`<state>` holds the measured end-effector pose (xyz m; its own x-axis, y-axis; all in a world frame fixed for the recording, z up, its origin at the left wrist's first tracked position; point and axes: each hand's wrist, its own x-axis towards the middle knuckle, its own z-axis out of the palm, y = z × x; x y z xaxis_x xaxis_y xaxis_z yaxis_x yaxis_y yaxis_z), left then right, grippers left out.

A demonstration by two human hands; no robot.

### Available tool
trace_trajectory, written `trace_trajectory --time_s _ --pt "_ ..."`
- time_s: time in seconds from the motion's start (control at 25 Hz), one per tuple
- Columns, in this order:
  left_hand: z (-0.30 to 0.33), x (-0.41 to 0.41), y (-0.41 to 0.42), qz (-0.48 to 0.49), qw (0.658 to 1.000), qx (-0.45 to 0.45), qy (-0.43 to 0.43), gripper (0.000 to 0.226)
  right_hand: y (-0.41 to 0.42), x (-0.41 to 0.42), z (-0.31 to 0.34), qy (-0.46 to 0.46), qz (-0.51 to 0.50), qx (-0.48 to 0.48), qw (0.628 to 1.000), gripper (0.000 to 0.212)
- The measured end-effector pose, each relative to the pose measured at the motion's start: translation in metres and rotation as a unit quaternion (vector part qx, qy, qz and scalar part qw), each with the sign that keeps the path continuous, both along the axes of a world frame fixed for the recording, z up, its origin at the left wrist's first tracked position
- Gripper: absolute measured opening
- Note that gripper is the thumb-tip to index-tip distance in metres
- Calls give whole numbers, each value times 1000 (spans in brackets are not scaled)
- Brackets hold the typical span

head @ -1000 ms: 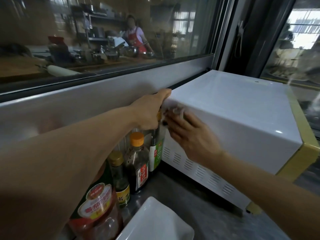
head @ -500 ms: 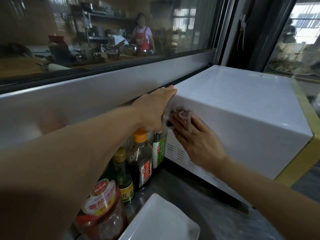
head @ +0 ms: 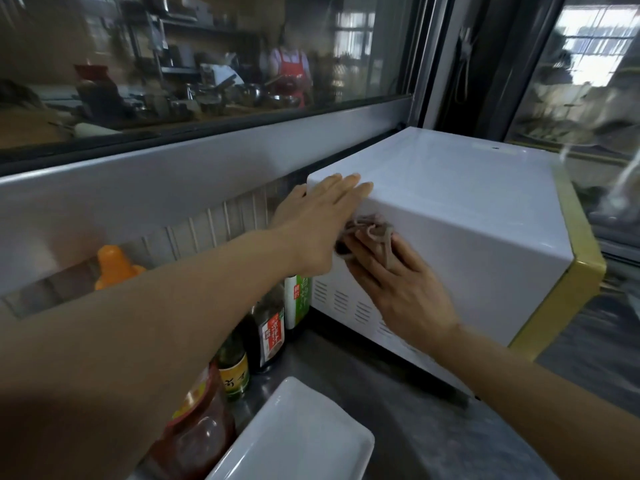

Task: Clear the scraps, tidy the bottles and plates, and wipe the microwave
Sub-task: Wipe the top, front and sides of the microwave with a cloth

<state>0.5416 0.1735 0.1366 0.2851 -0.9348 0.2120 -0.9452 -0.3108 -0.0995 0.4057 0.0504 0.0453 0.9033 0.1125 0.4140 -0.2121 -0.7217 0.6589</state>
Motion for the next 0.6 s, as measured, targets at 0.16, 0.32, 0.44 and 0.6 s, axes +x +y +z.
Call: trace_trajectory --time_s 0.16,0.32,0.44,0.6 --pt "-7 -1 -2 8 999 -25 35 115 9 -27 -54 229 -51 11 972 54" --pt "-7 -6 -2 10 997 -35 66 119 3 -52 -38 177 -64 20 982 59" --pt "-10 -10 -3 19 996 -42 71 121 -7 -52 -3 -27 -16 52 998 57" --pt "-18 -10 -8 34 996 -54 62 126 -4 -55 -22 -22 -26 22 999 60"
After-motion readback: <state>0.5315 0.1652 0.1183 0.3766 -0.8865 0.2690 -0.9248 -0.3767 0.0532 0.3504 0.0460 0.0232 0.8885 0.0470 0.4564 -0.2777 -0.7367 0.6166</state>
